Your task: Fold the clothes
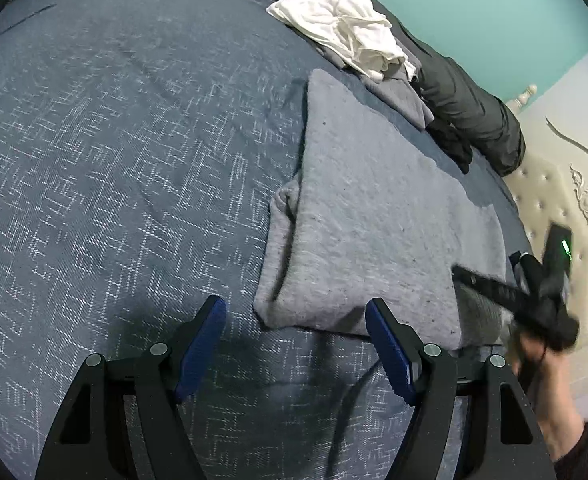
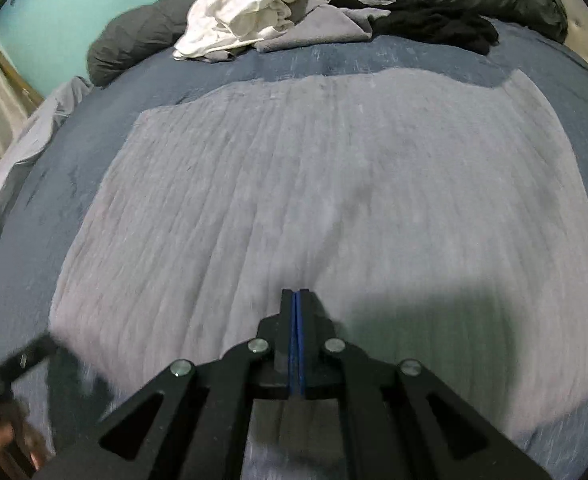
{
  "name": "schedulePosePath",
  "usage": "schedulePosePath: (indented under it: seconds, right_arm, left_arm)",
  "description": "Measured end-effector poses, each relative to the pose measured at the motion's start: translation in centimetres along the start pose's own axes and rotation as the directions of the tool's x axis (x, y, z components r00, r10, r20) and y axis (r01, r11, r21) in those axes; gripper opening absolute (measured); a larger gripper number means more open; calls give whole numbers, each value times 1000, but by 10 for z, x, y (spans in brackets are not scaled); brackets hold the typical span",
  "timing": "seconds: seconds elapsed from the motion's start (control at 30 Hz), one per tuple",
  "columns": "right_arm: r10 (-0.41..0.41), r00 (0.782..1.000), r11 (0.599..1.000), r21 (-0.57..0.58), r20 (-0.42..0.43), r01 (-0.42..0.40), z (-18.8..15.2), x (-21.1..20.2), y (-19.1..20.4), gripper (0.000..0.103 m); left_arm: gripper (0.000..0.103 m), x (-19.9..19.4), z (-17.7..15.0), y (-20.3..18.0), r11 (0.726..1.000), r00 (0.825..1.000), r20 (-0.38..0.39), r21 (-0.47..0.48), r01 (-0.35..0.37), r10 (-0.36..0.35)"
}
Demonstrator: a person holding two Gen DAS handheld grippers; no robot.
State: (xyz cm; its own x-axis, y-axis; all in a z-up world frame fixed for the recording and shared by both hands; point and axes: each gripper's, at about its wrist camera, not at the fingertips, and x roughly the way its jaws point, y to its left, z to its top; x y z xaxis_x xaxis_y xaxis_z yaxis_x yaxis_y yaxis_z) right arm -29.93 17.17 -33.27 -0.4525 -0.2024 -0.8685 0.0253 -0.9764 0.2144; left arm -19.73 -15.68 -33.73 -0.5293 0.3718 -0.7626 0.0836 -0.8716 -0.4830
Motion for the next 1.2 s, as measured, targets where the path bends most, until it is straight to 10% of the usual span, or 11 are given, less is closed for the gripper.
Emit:
schedulePosePath:
  seconds: [0.57,0.87,1.2]
  right_arm:
    - [10,999,1000,9,-33,-9,123,47,-21,1]
    - [56,995,998,-30,-85,-58,80,21,-38,1]
    - [150,983,987,34,105,-154,-10,-75,-82,1]
  left_arm:
    - [76,6,0,1,1000,999,-35,-3,14,-14]
    - [76,7,-1,-7,1000,999,-39,-6,19,-19]
    - [76,13,-4,12,991,996,-52,-117,71,-78]
